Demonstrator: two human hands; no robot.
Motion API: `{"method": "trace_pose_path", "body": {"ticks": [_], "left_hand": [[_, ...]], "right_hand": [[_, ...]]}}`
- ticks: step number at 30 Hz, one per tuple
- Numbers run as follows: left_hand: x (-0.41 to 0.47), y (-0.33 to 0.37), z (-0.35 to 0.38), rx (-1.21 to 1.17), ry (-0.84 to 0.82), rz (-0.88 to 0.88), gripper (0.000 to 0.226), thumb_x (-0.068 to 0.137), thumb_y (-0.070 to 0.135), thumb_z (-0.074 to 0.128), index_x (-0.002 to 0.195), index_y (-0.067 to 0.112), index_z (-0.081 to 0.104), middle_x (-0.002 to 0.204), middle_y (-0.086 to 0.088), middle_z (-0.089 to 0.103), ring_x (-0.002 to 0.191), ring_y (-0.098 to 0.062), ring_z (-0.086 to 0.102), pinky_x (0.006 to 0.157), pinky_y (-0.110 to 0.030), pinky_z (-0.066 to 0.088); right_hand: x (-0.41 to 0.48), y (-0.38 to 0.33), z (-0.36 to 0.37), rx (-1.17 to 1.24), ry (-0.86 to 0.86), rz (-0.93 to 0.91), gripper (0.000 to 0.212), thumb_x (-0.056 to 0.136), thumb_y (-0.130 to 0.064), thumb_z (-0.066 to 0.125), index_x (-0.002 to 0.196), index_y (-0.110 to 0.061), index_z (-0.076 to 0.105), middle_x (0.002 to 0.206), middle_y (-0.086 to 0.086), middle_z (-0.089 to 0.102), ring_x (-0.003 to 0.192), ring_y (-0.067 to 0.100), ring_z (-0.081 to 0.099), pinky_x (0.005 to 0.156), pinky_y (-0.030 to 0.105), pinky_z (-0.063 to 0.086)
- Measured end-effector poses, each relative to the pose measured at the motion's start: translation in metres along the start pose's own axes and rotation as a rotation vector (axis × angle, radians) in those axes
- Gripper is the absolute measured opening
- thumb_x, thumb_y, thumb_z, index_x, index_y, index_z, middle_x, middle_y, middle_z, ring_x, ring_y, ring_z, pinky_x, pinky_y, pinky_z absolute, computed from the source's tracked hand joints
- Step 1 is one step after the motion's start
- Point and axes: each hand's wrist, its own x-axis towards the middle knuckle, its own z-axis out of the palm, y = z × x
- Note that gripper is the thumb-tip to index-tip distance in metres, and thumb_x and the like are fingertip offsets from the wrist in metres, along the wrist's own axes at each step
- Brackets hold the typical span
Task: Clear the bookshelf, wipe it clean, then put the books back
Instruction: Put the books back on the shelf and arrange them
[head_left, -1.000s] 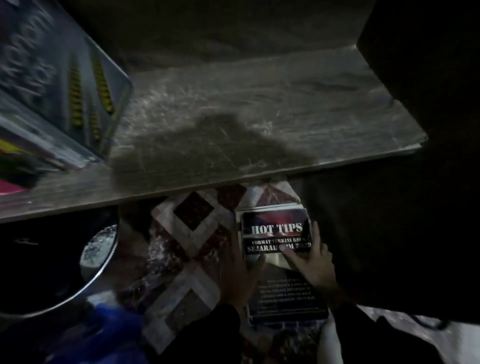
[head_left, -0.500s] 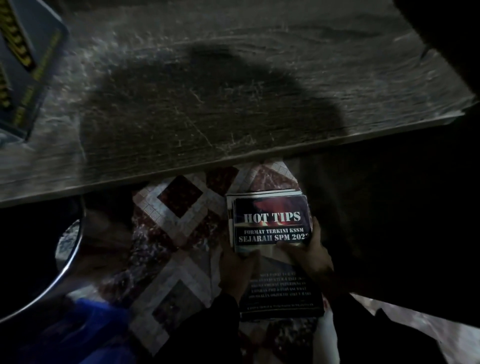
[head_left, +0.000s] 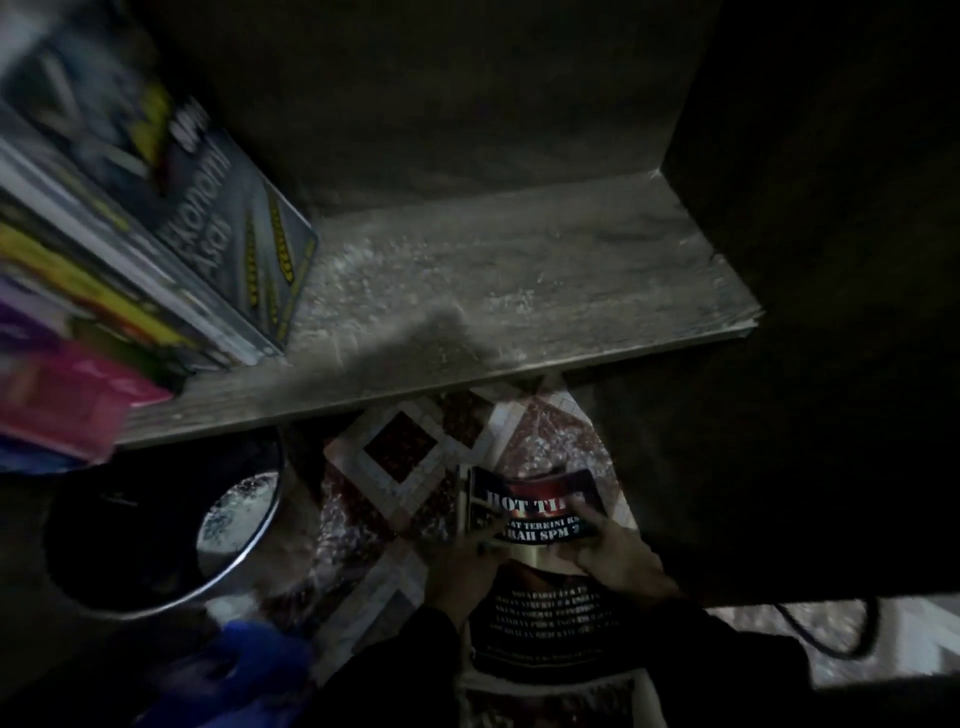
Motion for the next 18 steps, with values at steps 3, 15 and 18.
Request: {"method": "trace_pose_path", "body": {"ticks": [3,15,18], "left_hand": [[-0.035,0.023,-0.03,0.0,-0.021,0.011,0.038,0.09,0.007,0.058,0.122,0.026,0.064,0.122,0.002,0.064,0.106,-0.011,0.059,0.083,-0.011,0.045],[-0.226,0.117,-0.139,0.263,0.018,0.299,0.038,0.089,0.039,0.062,0.128,0.037,0.059,0.127,0.013,0.06,0.107,0.005,0.054,0.08,-0.003,0.038],[-0.251,0.146,-0.157,0.314,0.184,0.404,0.04,0.086,0.048,0.063,0.125,0.047,0.057,0.128,0.01,0.061,0.11,-0.006,0.059,0.092,-0.017,0.043]], "right_hand": [[-0.046,-0.043,-0.031,0.018,-0.12,-0.023,0.04,0.08,-0.035,0.074,0.118,-0.042,0.06,0.108,-0.011,0.067,0.089,-0.002,0.06,0.069,0.004,0.041],[-0.228,-0.139,-0.097,-0.067,-0.08,-0.302,0.053,0.066,-0.06,0.075,0.115,-0.048,0.059,0.11,-0.02,0.059,0.092,-0.004,0.056,0.068,0.008,0.041],[-0.254,-0.158,-0.114,-0.032,0.017,-0.418,0.049,0.074,-0.053,0.072,0.12,-0.055,0.054,0.105,-0.018,0.062,0.085,-0.001,0.064,0.066,0.014,0.049]]}}
